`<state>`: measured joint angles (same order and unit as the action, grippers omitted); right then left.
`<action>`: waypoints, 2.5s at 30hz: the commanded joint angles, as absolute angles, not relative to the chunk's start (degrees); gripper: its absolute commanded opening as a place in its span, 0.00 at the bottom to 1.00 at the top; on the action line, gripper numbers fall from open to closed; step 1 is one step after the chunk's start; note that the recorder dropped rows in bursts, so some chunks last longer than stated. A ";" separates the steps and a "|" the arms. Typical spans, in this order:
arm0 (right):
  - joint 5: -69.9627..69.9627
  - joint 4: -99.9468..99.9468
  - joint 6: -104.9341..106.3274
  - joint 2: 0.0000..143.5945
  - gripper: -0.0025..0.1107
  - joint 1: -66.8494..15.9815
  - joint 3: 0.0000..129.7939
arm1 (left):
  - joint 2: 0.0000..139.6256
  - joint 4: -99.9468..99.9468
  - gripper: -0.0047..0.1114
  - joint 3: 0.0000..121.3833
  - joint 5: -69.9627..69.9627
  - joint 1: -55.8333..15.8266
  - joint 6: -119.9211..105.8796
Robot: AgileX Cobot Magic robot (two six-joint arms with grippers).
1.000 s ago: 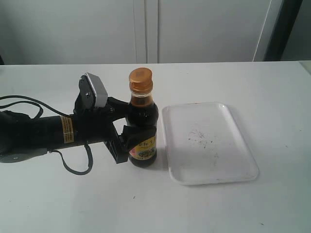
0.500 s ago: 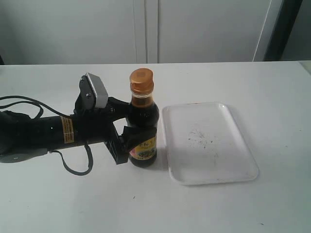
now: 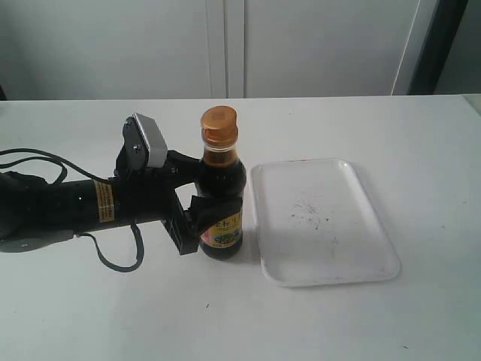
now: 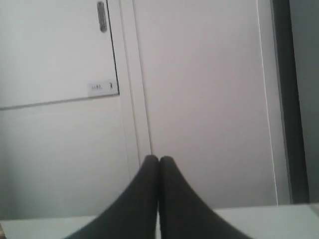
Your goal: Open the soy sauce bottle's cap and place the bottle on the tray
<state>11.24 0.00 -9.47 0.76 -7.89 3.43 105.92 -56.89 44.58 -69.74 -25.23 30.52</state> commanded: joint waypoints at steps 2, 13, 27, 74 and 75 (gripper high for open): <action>16.36 0.00 -9.52 6.29 0.02 -7.61 11.18 | 105.74 -57.63 0.04 44.36 -69.96 -25.30 29.74; 16.79 3.68 -8.62 24.41 0.02 -7.61 25.82 | 105.74 -57.63 0.04 44.36 -69.96 -25.30 29.74; 23.83 7.02 -9.37 44.21 0.02 -8.01 31.50 | 105.74 -57.41 0.04 44.36 -69.96 -25.30 29.74; 50.22 -9.47 57.86 86.08 0.02 -37.99 31.40 | 105.74 -57.19 0.04 44.36 -69.96 -25.30 29.74; 50.79 -9.42 58.29 86.45 0.02 -37.99 31.40 | 105.74 -57.19 0.04 44.36 -69.96 -25.30 29.74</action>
<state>48.41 -10.76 56.43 85.35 -37.76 31.22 105.92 -56.89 44.58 -69.74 -25.23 30.30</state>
